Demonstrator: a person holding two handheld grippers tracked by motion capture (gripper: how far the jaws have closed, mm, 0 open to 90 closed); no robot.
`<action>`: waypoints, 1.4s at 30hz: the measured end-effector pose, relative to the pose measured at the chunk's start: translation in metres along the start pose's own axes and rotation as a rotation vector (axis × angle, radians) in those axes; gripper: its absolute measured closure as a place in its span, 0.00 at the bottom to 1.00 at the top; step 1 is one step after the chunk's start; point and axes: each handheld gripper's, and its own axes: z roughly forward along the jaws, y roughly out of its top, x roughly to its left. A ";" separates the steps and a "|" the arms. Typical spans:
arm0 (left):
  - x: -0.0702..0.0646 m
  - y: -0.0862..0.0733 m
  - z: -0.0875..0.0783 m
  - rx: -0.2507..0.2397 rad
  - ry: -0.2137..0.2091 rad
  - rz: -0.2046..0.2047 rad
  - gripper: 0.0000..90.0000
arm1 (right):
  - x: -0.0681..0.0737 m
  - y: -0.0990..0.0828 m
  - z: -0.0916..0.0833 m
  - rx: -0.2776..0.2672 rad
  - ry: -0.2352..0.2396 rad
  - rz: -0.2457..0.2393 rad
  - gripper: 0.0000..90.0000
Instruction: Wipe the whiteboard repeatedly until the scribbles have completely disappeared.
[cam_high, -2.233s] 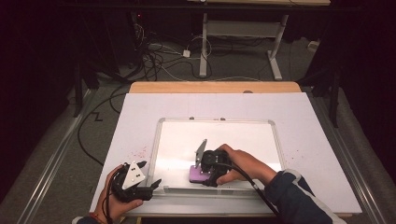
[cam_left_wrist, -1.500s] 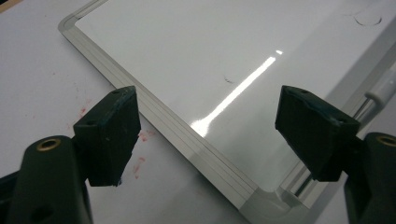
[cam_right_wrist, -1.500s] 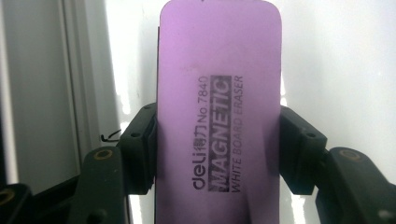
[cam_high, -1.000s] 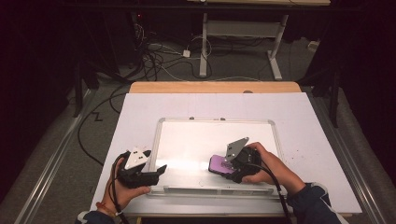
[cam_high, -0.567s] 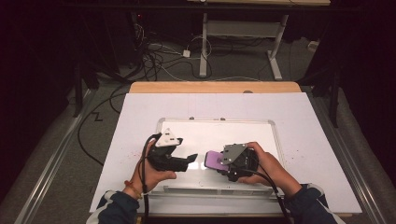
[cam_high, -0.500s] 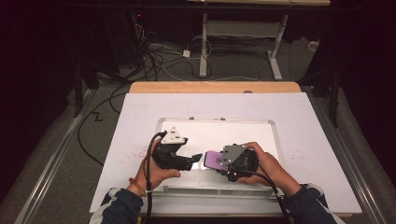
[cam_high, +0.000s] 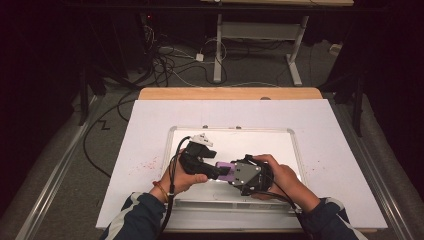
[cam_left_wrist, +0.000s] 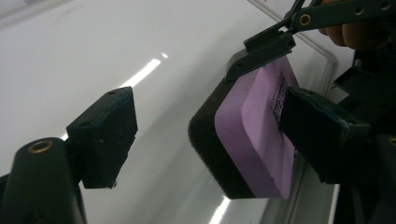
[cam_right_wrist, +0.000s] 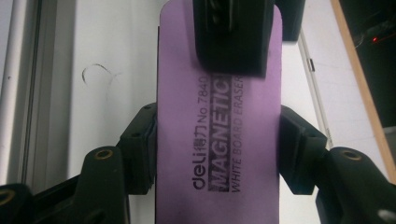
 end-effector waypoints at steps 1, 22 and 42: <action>0.002 0.000 0.002 0.002 -0.017 -0.002 0.20 | 0.001 0.001 0.000 -0.002 -0.010 -0.002 0.46; -0.007 -0.002 0.000 -0.031 -0.075 0.045 0.63 | 0.006 0.002 0.004 0.001 -0.071 -0.061 0.40; -0.011 -0.030 -0.044 -0.111 0.124 0.210 0.67 | -0.026 -0.045 -0.042 -0.167 -0.058 0.269 0.33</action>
